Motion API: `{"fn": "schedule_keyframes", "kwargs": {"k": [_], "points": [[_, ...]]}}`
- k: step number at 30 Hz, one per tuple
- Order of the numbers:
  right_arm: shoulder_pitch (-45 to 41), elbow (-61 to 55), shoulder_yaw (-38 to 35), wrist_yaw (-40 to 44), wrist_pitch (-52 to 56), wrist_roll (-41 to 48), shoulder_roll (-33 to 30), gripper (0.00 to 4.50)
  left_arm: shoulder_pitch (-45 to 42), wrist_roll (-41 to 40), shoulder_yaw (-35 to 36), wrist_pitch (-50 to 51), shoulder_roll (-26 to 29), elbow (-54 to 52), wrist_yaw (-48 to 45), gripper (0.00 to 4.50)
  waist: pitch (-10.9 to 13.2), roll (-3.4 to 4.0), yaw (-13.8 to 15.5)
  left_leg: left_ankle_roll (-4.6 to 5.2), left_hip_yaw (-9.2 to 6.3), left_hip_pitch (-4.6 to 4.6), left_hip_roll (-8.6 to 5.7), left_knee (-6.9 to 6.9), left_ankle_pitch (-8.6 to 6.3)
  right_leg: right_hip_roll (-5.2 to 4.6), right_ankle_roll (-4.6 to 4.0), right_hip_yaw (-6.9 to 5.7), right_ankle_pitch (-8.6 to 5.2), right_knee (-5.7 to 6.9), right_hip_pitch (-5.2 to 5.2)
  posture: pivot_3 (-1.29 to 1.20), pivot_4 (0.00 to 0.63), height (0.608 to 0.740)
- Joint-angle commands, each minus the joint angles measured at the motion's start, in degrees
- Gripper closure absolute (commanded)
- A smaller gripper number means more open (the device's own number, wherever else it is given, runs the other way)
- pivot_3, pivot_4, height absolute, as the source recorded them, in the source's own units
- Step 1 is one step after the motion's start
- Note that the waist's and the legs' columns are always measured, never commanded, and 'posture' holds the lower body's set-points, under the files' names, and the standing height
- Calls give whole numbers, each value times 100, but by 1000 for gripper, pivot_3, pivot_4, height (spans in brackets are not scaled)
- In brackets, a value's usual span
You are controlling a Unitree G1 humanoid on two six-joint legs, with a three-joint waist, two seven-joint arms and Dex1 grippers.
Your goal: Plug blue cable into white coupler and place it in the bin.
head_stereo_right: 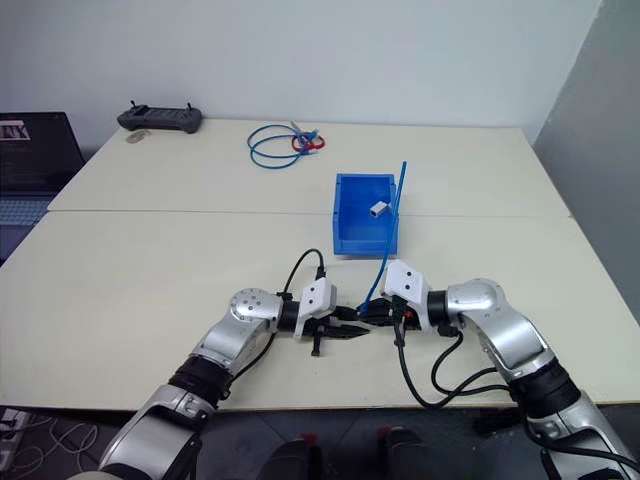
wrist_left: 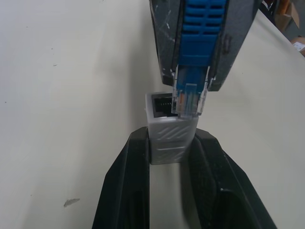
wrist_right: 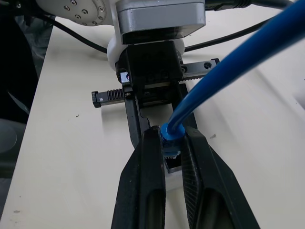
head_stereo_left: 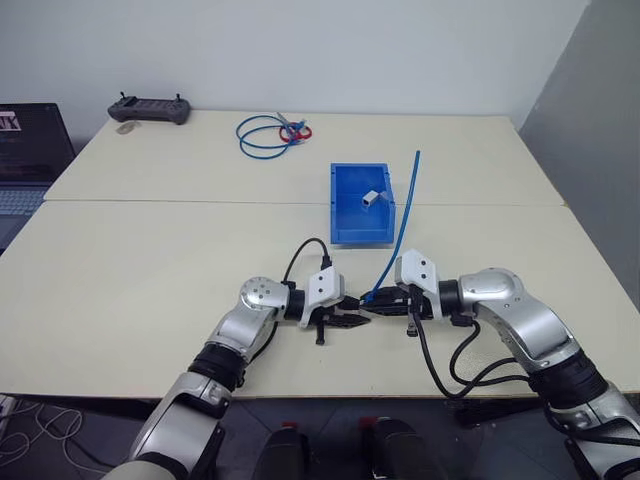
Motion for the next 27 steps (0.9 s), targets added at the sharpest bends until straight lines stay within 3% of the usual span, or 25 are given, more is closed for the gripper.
{"fn": "schedule_keyframes", "kwargs": {"k": [1, 11, 21, 27], "points": [[-116, 494, 69, 104, -12, -278, -26, 4310, 122, 16, -3, 58, 99, -253, -61, 3699, 0, 0, -2, 0, -2, 4, 1, 0, 0, 0, 0, 0, 0, 0, 3, 0, 150, 740], [-295, 360, -150, 558, 483, 53, -214, 4310, 144, 39, 14, 63, 149, -264, -40, 3699, 0, 0, 17, 0, -6, 10, -1, -3, 0, -2, -7, 0, -4, 0, 12, 0, 150, 740], [-248, -293, -539, 422, 1288, 731, 19, 4310, 133, 72, 4, 6, 154, -206, -87, 3699, 1, 1, 17, 0, -8, 6, -2, -3, 0, -7, -7, -1, -4, -1, 11, 0, 150, 740], [-188, -265, -388, 346, 1122, 489, -7, 4310, 81, 85, -4, -8, 124, -156, -99, 3699, 1, 1, 17, 0, -8, 6, -2, -3, 0, -8, -7, -2, -4, -1, 11, 0, 150, 740]]}}
